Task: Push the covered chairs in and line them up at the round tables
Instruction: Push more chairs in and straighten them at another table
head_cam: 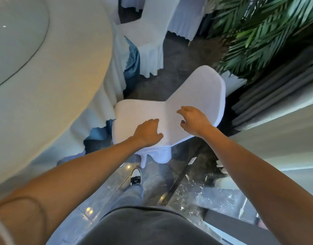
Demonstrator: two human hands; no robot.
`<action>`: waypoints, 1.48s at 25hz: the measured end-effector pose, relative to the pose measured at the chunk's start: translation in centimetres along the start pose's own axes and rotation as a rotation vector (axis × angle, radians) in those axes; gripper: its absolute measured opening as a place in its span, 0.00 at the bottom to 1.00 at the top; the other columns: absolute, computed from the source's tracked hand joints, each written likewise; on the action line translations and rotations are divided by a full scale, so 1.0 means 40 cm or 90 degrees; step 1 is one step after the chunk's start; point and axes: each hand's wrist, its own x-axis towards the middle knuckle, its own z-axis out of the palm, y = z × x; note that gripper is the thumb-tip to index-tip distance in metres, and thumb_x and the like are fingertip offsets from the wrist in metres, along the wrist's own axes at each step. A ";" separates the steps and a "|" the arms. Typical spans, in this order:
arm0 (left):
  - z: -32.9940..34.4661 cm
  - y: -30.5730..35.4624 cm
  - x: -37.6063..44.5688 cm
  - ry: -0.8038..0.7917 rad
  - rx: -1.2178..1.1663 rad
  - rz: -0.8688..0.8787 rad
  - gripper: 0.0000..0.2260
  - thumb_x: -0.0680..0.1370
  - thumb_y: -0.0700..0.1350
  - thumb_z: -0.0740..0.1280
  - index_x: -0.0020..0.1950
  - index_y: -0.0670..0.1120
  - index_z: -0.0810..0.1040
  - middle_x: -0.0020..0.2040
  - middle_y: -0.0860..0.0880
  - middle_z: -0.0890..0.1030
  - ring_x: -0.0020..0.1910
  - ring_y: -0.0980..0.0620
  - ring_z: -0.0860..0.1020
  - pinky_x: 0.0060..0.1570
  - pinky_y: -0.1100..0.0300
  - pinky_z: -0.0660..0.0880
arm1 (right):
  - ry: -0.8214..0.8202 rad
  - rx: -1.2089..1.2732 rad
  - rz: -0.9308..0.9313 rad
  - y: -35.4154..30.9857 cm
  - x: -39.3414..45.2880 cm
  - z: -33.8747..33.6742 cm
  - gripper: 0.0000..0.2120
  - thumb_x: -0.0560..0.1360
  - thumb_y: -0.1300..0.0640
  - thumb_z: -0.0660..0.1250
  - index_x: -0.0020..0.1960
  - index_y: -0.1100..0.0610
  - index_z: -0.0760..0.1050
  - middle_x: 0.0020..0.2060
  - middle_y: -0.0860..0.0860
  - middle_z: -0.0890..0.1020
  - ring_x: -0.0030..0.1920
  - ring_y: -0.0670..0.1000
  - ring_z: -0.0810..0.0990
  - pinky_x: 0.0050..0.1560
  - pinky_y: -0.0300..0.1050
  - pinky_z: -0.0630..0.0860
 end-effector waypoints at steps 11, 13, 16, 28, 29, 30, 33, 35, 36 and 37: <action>0.033 0.199 0.314 -0.082 -0.048 0.048 0.25 0.79 0.56 0.67 0.73 0.51 0.66 0.69 0.48 0.74 0.65 0.44 0.74 0.64 0.54 0.70 | 0.013 -0.141 -0.024 0.327 0.155 -0.068 0.23 0.78 0.58 0.64 0.73 0.53 0.68 0.76 0.56 0.64 0.77 0.61 0.55 0.77 0.61 0.48; 0.060 0.237 0.356 -0.094 -0.062 0.046 0.29 0.77 0.58 0.68 0.74 0.50 0.64 0.70 0.48 0.73 0.66 0.45 0.74 0.62 0.54 0.71 | 0.015 -0.162 -0.045 0.390 0.170 -0.073 0.24 0.78 0.58 0.65 0.73 0.53 0.68 0.76 0.57 0.63 0.77 0.62 0.54 0.77 0.62 0.48; 0.096 0.314 0.422 -0.109 -0.060 0.023 0.39 0.76 0.60 0.69 0.79 0.45 0.56 0.74 0.44 0.67 0.71 0.42 0.68 0.67 0.50 0.67 | 0.011 -0.182 -0.083 0.502 0.216 -0.092 0.24 0.76 0.62 0.67 0.71 0.56 0.70 0.74 0.60 0.65 0.77 0.63 0.56 0.76 0.62 0.52; 0.317 0.602 0.644 -0.013 -0.021 -0.148 0.47 0.76 0.56 0.69 0.79 0.50 0.36 0.78 0.43 0.53 0.71 0.36 0.65 0.63 0.48 0.73 | -0.076 -0.303 -0.375 0.723 0.459 -0.131 0.28 0.75 0.57 0.69 0.73 0.54 0.65 0.79 0.56 0.55 0.79 0.58 0.47 0.77 0.58 0.49; 0.329 0.595 0.645 0.009 -0.021 -0.155 0.45 0.77 0.54 0.68 0.79 0.50 0.37 0.77 0.43 0.55 0.69 0.37 0.67 0.60 0.49 0.74 | -0.074 -0.320 -0.405 0.722 0.470 -0.132 0.26 0.76 0.55 0.69 0.72 0.54 0.67 0.78 0.55 0.58 0.79 0.57 0.49 0.76 0.59 0.48; 0.339 0.591 0.645 0.028 -0.036 -0.161 0.44 0.78 0.52 0.68 0.79 0.50 0.38 0.76 0.43 0.57 0.66 0.38 0.70 0.57 0.52 0.75 | -0.071 -0.332 -0.430 0.721 0.477 -0.133 0.24 0.76 0.55 0.68 0.70 0.54 0.69 0.76 0.55 0.63 0.78 0.57 0.51 0.76 0.59 0.49; 0.352 0.583 0.638 0.081 -0.079 -0.163 0.42 0.77 0.49 0.69 0.79 0.49 0.43 0.71 0.45 0.65 0.57 0.43 0.76 0.48 0.57 0.75 | -0.043 -0.360 -0.466 0.720 0.486 -0.118 0.20 0.75 0.56 0.70 0.66 0.54 0.74 0.69 0.53 0.73 0.74 0.57 0.62 0.75 0.60 0.56; 0.342 0.559 0.615 0.099 -0.081 -0.150 0.41 0.77 0.48 0.70 0.79 0.49 0.45 0.69 0.46 0.67 0.55 0.44 0.77 0.48 0.59 0.76 | -0.034 -0.362 -0.483 0.698 0.488 -0.105 0.19 0.72 0.56 0.74 0.62 0.54 0.77 0.64 0.53 0.77 0.70 0.57 0.68 0.74 0.59 0.58; 0.331 0.534 0.596 0.106 -0.081 -0.144 0.40 0.77 0.48 0.70 0.79 0.49 0.46 0.69 0.46 0.68 0.55 0.44 0.78 0.48 0.59 0.76 | -0.026 -0.356 -0.499 0.673 0.491 -0.097 0.19 0.71 0.56 0.75 0.60 0.55 0.78 0.61 0.53 0.79 0.67 0.58 0.70 0.74 0.60 0.58; 0.319 0.508 0.578 0.102 -0.088 -0.137 0.40 0.77 0.47 0.70 0.80 0.49 0.46 0.70 0.46 0.69 0.55 0.43 0.78 0.50 0.58 0.76 | -0.010 -0.351 -0.520 0.648 0.493 -0.090 0.18 0.70 0.56 0.75 0.58 0.55 0.79 0.58 0.54 0.80 0.65 0.58 0.72 0.74 0.60 0.58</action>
